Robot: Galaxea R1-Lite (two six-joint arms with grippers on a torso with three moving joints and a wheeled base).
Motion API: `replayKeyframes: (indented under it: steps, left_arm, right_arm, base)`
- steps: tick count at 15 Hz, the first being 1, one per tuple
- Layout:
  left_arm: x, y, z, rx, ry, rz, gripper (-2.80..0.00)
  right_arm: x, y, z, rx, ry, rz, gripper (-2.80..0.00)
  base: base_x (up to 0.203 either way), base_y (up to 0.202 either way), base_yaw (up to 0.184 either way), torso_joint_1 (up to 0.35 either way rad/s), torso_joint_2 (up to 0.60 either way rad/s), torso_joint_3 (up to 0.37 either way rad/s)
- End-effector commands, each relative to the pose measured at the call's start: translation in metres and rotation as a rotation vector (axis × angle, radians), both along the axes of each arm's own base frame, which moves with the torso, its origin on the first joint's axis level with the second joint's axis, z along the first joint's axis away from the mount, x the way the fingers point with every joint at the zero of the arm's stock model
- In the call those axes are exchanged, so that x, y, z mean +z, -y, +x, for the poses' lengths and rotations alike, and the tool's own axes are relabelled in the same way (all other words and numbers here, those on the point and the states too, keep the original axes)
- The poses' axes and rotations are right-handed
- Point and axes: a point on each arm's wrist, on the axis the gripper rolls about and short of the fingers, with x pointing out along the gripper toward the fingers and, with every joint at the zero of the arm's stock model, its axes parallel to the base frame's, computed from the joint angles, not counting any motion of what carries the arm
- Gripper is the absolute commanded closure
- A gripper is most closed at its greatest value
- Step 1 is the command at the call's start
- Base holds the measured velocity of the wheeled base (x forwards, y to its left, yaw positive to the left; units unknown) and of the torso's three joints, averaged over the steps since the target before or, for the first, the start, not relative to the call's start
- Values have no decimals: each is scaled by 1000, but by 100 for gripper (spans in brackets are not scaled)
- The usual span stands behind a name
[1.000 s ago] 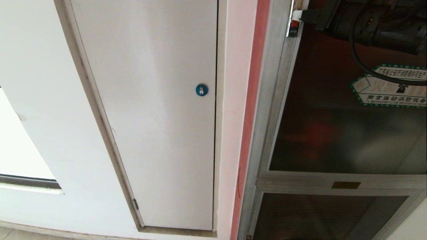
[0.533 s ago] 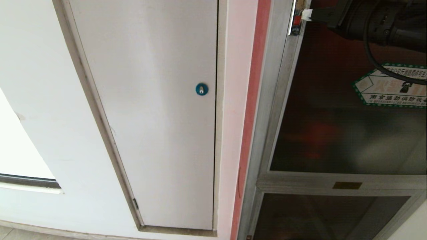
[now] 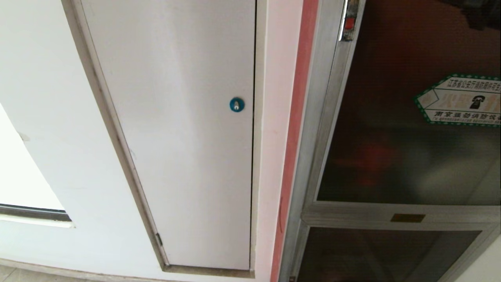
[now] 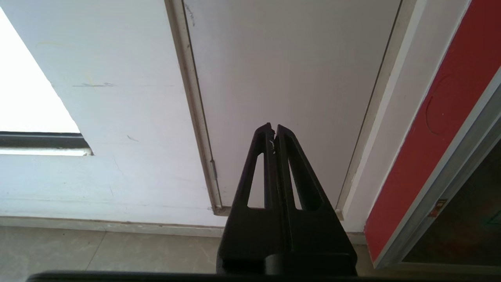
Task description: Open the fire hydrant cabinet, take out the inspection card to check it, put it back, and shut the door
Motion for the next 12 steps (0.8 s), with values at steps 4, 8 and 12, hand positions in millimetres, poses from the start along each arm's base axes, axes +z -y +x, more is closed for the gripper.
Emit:
replayKeyframes:
  steps: [4, 8, 12]
  left_arm:
    - [0, 0, 0, 0, 0, 0, 0]
    - [0, 0, 0, 0, 0, 0, 0]
    - [0, 0, 0, 0, -1, 0, 0]
  right_arm:
    - [16, 19, -92, -10, 144, 32, 0]
    - [2, 34, -164, -68, 229, 37, 0]
    - [-37, 50, -235, -195, 262, -32, 0]
  base:
    - [0, 0, 0, 0, 0, 0]
    - [0, 0, 0, 0, 0, 0]
    - [0, 0, 0, 0, 0, 0]
